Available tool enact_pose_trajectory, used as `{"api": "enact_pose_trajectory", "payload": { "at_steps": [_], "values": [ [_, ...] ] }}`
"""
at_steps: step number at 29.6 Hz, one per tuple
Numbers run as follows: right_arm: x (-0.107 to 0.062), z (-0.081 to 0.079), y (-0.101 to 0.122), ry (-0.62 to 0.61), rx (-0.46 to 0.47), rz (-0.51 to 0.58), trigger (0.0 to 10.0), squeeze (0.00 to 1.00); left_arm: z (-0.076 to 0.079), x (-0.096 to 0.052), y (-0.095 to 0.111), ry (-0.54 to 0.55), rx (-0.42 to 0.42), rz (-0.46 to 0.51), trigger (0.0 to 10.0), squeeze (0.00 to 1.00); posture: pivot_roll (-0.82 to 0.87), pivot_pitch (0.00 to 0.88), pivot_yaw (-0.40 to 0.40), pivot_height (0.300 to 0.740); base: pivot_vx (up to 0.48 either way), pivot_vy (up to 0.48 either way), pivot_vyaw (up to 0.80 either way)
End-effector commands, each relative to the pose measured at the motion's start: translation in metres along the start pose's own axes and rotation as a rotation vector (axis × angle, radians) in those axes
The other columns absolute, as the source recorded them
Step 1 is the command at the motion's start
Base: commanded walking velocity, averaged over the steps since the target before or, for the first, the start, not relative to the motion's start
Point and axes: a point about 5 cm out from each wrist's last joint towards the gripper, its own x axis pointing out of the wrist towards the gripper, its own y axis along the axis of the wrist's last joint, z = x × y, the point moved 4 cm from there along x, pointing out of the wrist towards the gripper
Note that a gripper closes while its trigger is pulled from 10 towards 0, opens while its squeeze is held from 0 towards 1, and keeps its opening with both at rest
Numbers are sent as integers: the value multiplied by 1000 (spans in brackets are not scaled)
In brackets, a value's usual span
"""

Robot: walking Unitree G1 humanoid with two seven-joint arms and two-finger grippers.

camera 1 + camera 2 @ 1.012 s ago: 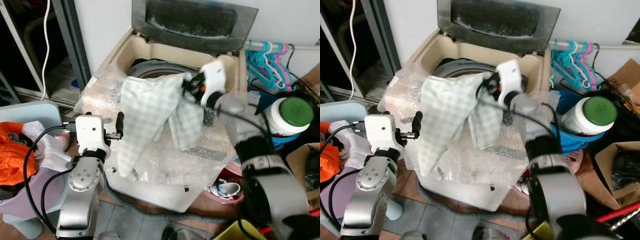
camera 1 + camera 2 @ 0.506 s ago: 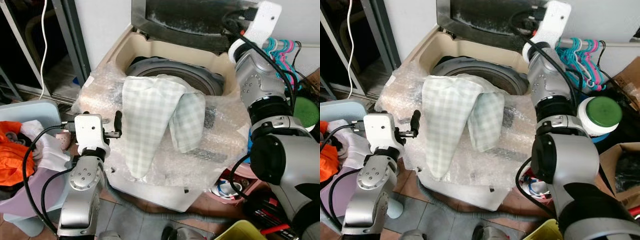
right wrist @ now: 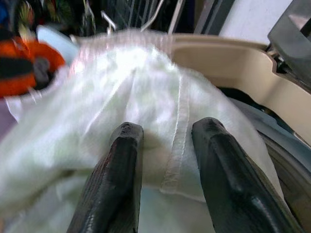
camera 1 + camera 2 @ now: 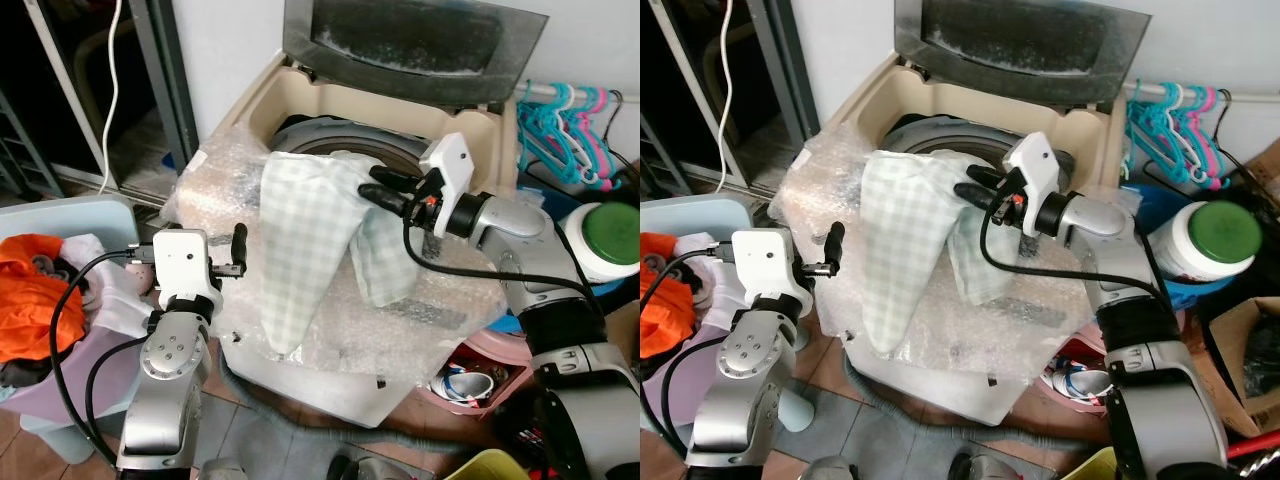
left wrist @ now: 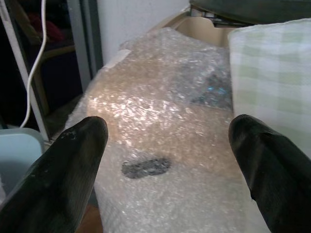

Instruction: Clothes washing

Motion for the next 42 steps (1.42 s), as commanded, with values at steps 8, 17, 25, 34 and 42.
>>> {"api": "enact_pose_trajectory", "payload": {
  "at_steps": [8,17,25,34,42],
  "values": [
    [24,-11,-18,-123,-59,-98,10000,1000,1,-2,-1,-9,5,-5,10000,0,32,0,-74,740,0,0,0],
    [41,-23,-25,-182,46,-113,0,0,3,0,-1,-10,2,-7,10000,0,25,0,-70,740,0,0,0],
    [37,0,-40,-341,217,-178,0,0,4,0,-1,-14,0,-7,10000,0,25,0,-72,740,0,0,0],
    [37,5,-45,-367,272,-213,0,0,1,0,-3,7,1,-12,10000,0,30,0,-83,740,0,0,0],
    [40,22,-34,-439,319,-170,0,0,4,1,-3,-4,-2,-13,10000,0,22,0,-75,740,0,0,0]
  ]
}}
